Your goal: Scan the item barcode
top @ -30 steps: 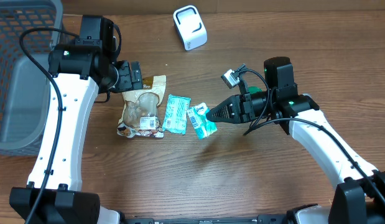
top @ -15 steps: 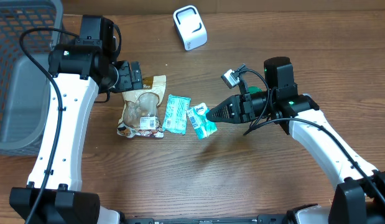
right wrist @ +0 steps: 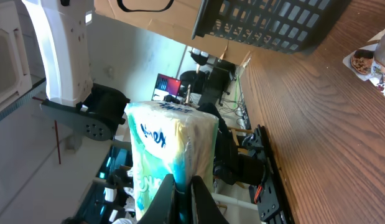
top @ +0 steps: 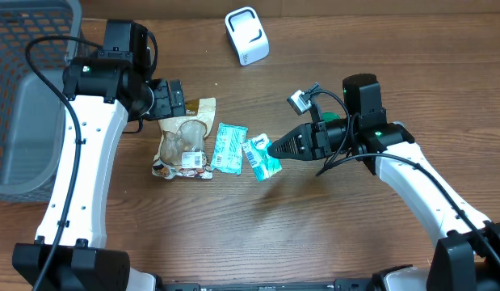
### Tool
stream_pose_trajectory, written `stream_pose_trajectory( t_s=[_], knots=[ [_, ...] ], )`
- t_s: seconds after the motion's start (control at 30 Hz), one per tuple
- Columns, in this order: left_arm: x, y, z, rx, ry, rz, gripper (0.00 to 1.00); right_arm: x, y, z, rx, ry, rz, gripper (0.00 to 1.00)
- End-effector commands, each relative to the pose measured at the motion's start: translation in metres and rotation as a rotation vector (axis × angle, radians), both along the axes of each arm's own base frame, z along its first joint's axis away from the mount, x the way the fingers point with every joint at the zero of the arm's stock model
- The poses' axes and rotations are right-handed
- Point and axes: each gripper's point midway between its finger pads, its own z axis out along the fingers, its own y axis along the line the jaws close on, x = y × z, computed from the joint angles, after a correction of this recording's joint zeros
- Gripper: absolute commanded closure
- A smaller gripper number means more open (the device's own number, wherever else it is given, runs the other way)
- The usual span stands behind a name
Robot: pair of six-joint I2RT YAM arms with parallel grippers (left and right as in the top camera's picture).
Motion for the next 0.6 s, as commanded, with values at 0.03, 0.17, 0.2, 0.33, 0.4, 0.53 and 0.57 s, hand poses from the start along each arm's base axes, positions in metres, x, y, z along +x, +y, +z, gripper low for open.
stream_pose_trajectory(
  t_s=[0.03,0.17,0.2,0.33,0.4,0.53,0.57],
  knots=[
    [0.0004,-0.0016,-0.0032,-0.001,0.010,-0.011,0.00,-0.0075,-0.0023,0.0089,0.025,-0.009,0.023,0.96],
    [0.0004,-0.0016,-0.0032,-0.001,0.010,-0.011,0.00,-0.0076,-0.0023,0.0089,0.025,-0.009,0.023,0.96],
    [0.0004,-0.0016,-0.0032,-0.001,0.010,-0.011,0.00,-0.0076,-0.0023,0.0089,0.025,-0.009,0.023,0.96],
    [0.0004,-0.0016,-0.0032,-0.001,0.010,-0.011,0.00,-0.0076,-0.0023,0.0089,0.025,-0.008,0.023,0.96],
    [0.0004,-0.0016,-0.0032,-0.001,0.010,-0.011,0.00,-0.0076,-0.0023,0.0089,0.024,-0.004,0.023,0.96],
    [0.0004,-0.0016,-0.0032,-0.001,0.010,-0.011,0.00,-0.0075,-0.0023,0.0089,0.021,0.005,0.023,0.96],
    [0.0004,-0.0016,-0.0032,-0.001,0.010,-0.011,0.00,-0.0074,-0.0023,0.0088,0.021,0.005,0.023,0.96]
  ],
)
